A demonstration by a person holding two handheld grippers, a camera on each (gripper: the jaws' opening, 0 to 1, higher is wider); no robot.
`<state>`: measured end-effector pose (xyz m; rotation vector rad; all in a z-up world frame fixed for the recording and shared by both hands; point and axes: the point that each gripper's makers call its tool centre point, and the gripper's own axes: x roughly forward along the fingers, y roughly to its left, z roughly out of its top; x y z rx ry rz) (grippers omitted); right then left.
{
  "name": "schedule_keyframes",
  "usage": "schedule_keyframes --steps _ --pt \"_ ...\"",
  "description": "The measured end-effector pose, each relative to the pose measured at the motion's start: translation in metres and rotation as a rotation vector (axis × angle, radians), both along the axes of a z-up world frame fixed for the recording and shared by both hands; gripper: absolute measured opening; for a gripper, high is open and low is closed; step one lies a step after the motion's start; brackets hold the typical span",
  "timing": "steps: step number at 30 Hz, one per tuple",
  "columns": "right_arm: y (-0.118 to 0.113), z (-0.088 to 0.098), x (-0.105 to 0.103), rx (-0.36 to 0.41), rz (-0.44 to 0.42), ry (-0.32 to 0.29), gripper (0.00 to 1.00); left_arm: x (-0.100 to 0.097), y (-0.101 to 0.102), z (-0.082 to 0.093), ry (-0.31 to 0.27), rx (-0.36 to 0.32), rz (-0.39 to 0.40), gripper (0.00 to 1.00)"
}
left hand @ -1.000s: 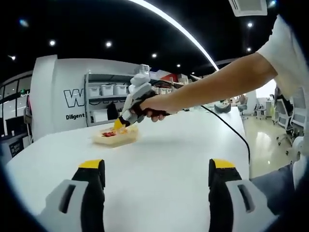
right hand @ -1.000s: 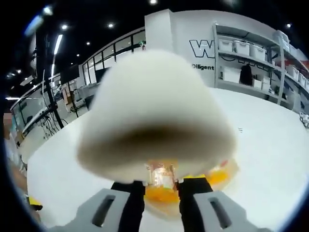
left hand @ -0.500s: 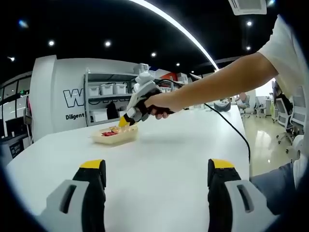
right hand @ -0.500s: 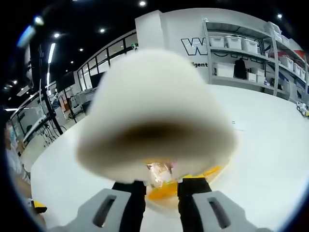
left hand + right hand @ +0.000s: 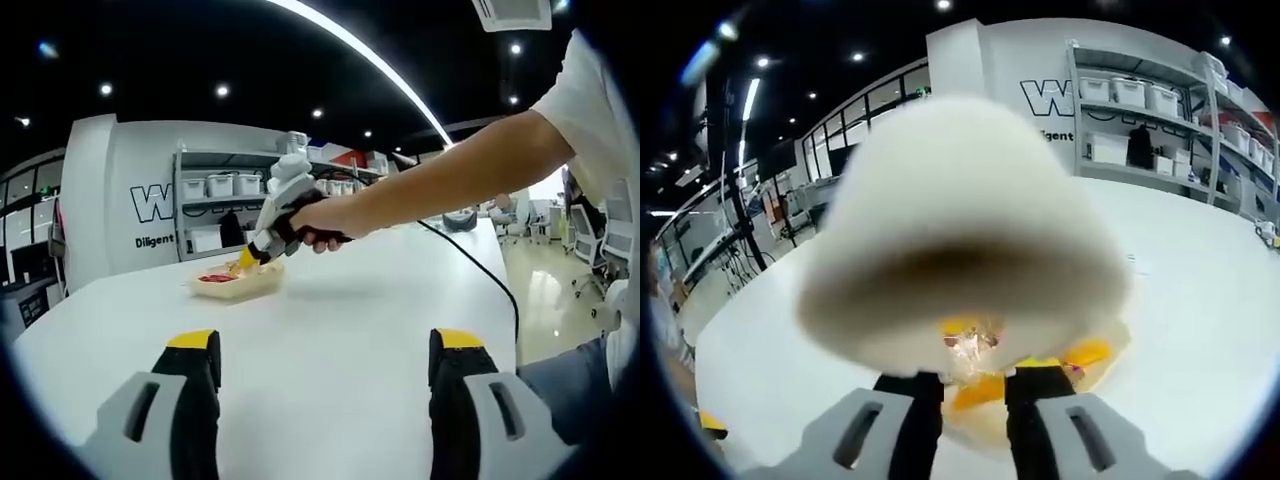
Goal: Place the target food into the container with the food tongs after gripping and lifting it, then release it inside without dropping or visibly crushing the food.
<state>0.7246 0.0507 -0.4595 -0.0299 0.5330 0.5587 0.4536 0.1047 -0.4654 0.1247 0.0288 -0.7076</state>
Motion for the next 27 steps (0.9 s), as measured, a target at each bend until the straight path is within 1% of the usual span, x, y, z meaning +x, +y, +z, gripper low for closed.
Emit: schedule_keyframes --steps 7,10,13,16,17,18,21,23,27 --pt "-0.004 0.019 -0.009 0.041 -0.011 -0.017 0.16 0.000 0.000 0.000 -0.001 0.004 0.004 0.83" --pt "-0.009 0.021 -0.009 0.036 -0.014 -0.013 0.15 0.000 0.000 0.000 0.000 0.008 0.006 0.83" --pt "-0.012 0.021 -0.011 0.040 -0.017 0.006 0.13 0.001 0.001 -0.001 -0.001 0.009 0.007 0.83" --pt "-0.021 0.024 -0.015 0.031 -0.041 0.016 0.09 0.002 0.001 -0.002 0.000 0.014 0.010 0.84" --pt "-0.023 0.026 -0.017 0.050 -0.047 0.036 0.09 0.002 0.002 -0.002 -0.002 0.018 0.014 0.85" --pt "-0.025 0.027 -0.017 0.053 -0.047 0.039 0.09 0.002 0.002 -0.002 -0.004 0.020 0.014 0.85" --pt "-0.029 0.036 -0.022 0.057 -0.046 0.025 0.10 0.000 0.000 -0.002 -0.001 0.017 0.004 0.84" --pt "-0.031 0.040 -0.026 0.064 -0.040 0.027 0.10 0.000 0.000 -0.002 0.002 0.020 0.006 0.84" --pt "-0.033 0.049 -0.037 0.055 -0.024 0.014 0.11 0.001 0.000 -0.004 0.007 0.027 0.004 0.82"
